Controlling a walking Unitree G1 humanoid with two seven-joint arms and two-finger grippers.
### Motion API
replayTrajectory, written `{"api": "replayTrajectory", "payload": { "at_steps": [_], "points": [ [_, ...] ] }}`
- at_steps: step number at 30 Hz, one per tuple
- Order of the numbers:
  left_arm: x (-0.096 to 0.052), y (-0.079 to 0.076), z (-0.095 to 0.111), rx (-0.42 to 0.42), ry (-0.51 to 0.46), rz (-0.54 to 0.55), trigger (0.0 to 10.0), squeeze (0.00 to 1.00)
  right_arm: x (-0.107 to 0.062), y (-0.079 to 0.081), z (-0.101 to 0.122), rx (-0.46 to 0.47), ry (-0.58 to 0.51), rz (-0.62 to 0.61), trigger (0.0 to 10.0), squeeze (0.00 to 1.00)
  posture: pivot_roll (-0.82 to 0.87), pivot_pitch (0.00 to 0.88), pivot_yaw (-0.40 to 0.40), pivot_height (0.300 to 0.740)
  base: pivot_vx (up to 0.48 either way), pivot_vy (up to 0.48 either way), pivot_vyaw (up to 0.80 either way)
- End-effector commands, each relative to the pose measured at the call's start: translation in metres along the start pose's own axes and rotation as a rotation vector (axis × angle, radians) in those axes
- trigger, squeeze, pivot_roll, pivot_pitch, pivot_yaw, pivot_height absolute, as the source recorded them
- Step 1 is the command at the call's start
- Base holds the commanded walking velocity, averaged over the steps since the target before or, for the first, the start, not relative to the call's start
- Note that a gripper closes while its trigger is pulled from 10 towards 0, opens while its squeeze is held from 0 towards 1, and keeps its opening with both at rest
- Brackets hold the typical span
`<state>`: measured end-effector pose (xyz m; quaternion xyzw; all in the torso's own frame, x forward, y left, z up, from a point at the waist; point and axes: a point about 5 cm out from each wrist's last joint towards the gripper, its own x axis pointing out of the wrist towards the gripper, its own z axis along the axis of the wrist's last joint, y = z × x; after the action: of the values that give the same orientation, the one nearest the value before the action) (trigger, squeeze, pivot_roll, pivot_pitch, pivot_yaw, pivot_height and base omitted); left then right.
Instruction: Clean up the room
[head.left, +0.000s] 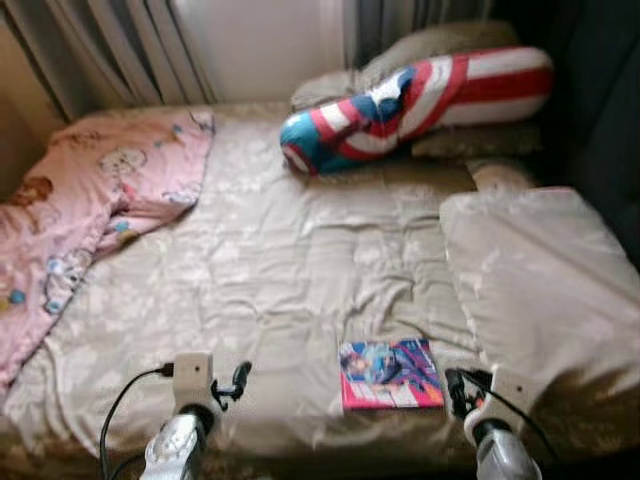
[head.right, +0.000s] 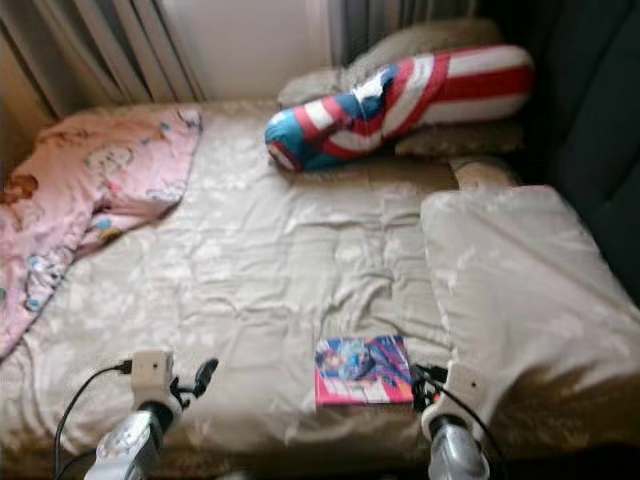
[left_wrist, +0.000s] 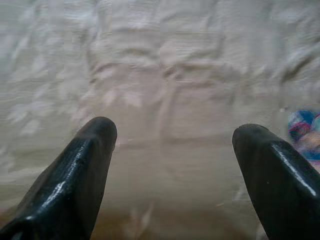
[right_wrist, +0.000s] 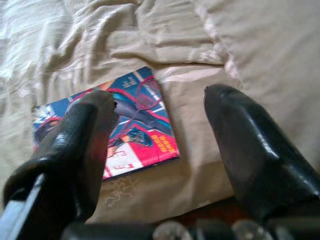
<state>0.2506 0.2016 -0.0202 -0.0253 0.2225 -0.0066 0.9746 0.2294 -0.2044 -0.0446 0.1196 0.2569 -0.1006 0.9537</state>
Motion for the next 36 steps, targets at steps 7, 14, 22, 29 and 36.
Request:
{"api": "replayTrajectory", "payload": {
  "at_steps": [7, 14, 22, 29, 36],
  "points": [
    [-0.015, 0.009, -0.047, 0.006, 0.268, 0.062, 10.0, 0.0, -0.013, -0.008, -0.035, -0.065, 0.193, -0.042, 10.0, 0.0, -0.02, 0.0, 0.03, 0.74, 0.0, 0.0, 0.0],
    [-0.02, 0.005, -0.059, -0.026, 0.311, 0.079, 10.0, 0.0, -0.018, -0.009, -0.047, -0.08, 0.262, -0.048, 10.0, 0.0, -0.04, 0.0, 0.027, 0.74, 0.0, 0.0, 0.0],
    [-0.022, 0.003, -0.063, -0.021, 0.322, 0.104, 10.0, 0.0, -0.026, -0.013, -0.058, -0.163, 0.303, -0.052, 10.0, 0.0, -0.04, 0.0, 0.019, 0.74, 0.0, 0.0, 0.0],
    [-0.023, 0.008, -0.063, -0.024, 0.323, 0.117, 10.0, 0.0, -0.027, -0.013, -0.059, -0.181, 0.308, -0.039, 10.0, 0.0, -0.04, 0.0, 0.019, 0.74, 0.0, 0.0, 0.78],
    [-0.024, 0.008, -0.064, -0.024, 0.327, 0.124, 10.0, 0.0, -0.03, -0.013, -0.065, -0.168, 0.339, -0.038, 10.0, 0.0, -0.04, 0.0, 0.023, 0.74, 0.0, 0.0, 0.27]
  ]
}}
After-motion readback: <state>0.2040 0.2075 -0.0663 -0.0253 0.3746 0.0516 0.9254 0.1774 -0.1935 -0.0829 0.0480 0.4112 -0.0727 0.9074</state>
